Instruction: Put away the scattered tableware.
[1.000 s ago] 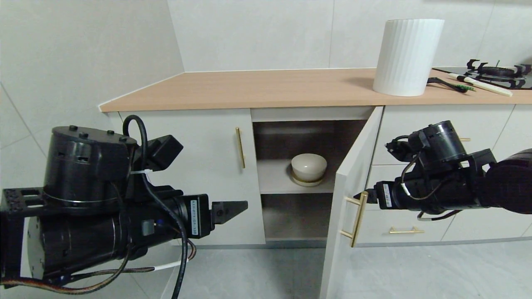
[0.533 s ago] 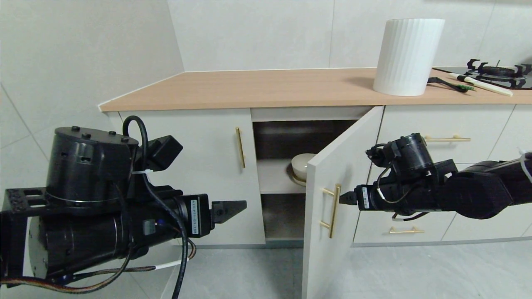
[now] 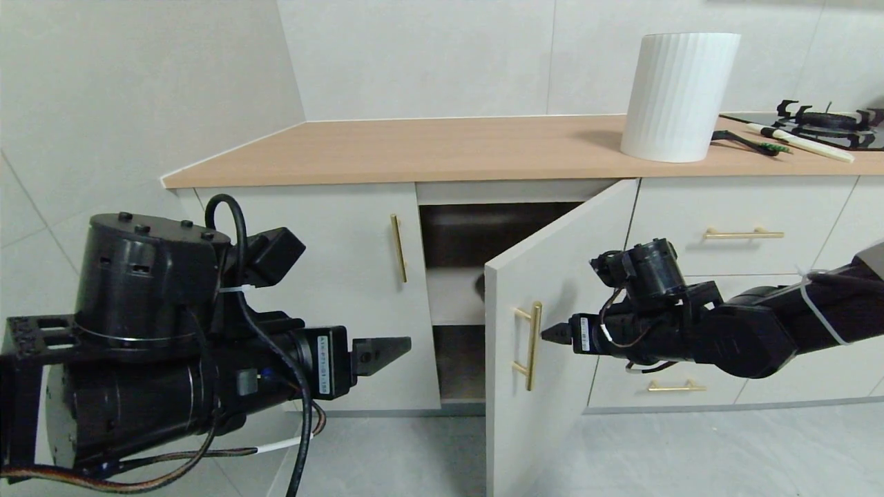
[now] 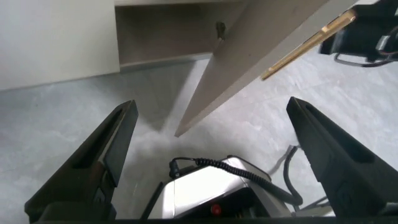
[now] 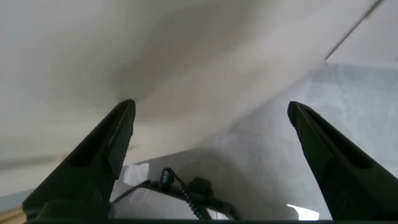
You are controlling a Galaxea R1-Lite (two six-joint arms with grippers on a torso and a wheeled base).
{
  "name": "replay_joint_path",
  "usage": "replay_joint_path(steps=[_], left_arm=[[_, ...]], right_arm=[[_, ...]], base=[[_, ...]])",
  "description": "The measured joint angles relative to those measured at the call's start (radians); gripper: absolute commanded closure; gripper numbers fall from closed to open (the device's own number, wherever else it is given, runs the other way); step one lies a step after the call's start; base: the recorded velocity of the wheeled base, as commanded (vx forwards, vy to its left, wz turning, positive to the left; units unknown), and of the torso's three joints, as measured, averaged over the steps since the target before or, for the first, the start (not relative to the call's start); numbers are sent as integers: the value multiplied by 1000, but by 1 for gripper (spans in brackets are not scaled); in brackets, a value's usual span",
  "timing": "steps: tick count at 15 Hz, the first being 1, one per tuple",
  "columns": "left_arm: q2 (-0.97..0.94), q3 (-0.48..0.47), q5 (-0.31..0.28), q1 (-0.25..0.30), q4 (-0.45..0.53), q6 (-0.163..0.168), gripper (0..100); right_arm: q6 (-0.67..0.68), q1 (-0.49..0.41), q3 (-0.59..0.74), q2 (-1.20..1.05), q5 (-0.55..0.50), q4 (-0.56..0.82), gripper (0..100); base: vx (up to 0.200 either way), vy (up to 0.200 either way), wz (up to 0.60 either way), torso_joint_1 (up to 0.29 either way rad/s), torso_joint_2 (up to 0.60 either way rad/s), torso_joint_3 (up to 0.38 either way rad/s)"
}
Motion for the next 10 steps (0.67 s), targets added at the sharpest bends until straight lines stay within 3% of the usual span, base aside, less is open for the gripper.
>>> replay_joint_path(steps=[2, 5, 10], left_arm=[[2, 0, 0, 1, 0, 0, 0], [5, 0, 0, 1, -3, 0, 0], [1, 0, 1, 2, -3, -1, 0]], right_arm=[[37, 3, -3, 8, -1, -34, 0], [127, 27, -15, 29, -9, -105, 0], [284, 47, -106, 89, -73, -107, 0]], base=[[200, 0, 0, 5, 0, 0], [0, 0, 0, 0, 0, 0], [0, 0, 0, 0, 0, 0]])
